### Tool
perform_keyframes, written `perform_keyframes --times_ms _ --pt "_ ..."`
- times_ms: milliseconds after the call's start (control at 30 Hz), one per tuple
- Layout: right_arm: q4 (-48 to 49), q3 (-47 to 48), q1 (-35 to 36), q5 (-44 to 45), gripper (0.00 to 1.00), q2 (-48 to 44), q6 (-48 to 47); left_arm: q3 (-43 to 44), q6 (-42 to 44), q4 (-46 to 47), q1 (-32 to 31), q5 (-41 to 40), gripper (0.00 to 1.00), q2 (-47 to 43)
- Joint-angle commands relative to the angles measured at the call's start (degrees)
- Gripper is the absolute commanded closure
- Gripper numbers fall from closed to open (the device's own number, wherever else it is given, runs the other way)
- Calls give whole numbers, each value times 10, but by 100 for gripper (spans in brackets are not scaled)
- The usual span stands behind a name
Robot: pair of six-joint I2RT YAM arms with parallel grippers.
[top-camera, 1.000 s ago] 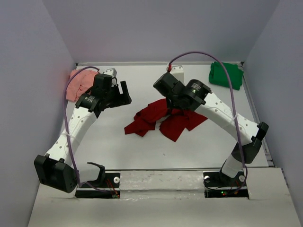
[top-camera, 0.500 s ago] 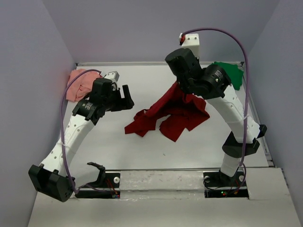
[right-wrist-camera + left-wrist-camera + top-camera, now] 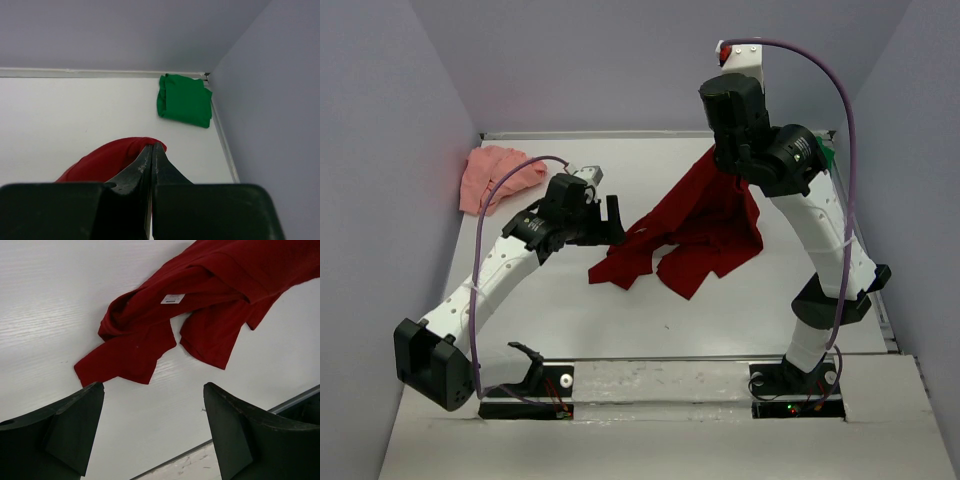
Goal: Fold and stack the t-shirts
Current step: Flatten out the tshirt
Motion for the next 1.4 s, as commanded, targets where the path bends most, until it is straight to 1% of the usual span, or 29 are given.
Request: perform_keyframes --times_ms 0,100,200,267,300,333,367,400,433,500,567,667,700,800,867,900,933,967,1033,1067,1100,1133,1167,1200,1233,1267,1300,1333,1367 --pt "64 10 -4 -7 100 -29 -34 20 -16 43 -45 15 10 26" --pt "61 14 -4 -12 100 -20 -34 27 -36 67 -85 3 10 48" --pt "39 38 -4 -39 100 -17 -16 31 -59 94 -120 -29 8 91" --pt "34 35 -4 -39 100 -17 -12 32 -71 114 -139 -44 9 109" --pt "34 31 -4 -32 100 -17 -13 33 -73 121 -148 -54 20 118" --pt "30 30 -4 -31 100 -19 -10 30 -74 144 -157 -60 36 127" --pt "28 25 -4 -34 100 -23 -8 28 -77 163 -164 -53 80 150" --pt "28 25 -4 -33 100 -25 -8 30 -79 169 -166 -40 95 182" --pt "28 23 -4 -33 100 -27 -8 45 -80 170 -167 -32 100 201" --pt "28 20 -4 -31 100 -32 -10 68 -81 162 -172 -18 100 239" --pt "28 8 -4 -32 100 -36 -10 101 -78 166 -187 -27 100 304" --pt "20 3 -4 -35 100 -42 -3 154 -73 159 -189 -32 100 351" --pt "15 4 -4 -34 100 -44 1 191 -66 149 -189 -42 100 382" --pt "11 -13 -4 -34 100 -55 4 231 -56 131 -181 -78 100 413" --pt "-1 -27 -4 -37 100 -61 13 269 -41 128 -164 -78 100 422" --pt "-18 -37 -4 -37 100 -67 28 286 -36 113 -141 -78 100 439" --pt "-26 -40 -4 -44 100 -69 37 326 -27 103 -127 -78 100 448" --pt "-46 -41 -4 -49 100 -69 53 346 -21 90 -114 -73 100 457" --pt "-67 -35 -4 -65 100 -71 72 390 -9 78 -77 -44 100 493" --pt "-88 -34 1 -80 100 -72 92 450 4 53 -68 -39 100 527" --pt "-103 -29 1 -81 100 -70 107 485 11 34 -59 -39 100 549" --pt "-117 -25 12 -82 100 -67 118 524 16 21 -53 -41 100 565" --pt "-144 -19 31 -95 100 -61 142 587 23 8 -41 -40 100 582" --pt "-158 -14 31 -89 100 -55 157 615 26 1 -35 -28 100 599" --pt "-171 -11 65 -84 100 -50 169 648 28 -8 -30 3 100 635" --pt "-186 2 82 -89 100 -34 181 707 30 -21 -24 14 100 652" --pt "-186 0 101 -88 100 -30 181 726 30 -21 -23 21 100 664" --pt "-186 -6 136 -86 100 -27 195 741 33 -19 -21 31 100 681" --pt "-187 -19 149 -86 100 -24 202 752 32 -6 -18 34 100 683"
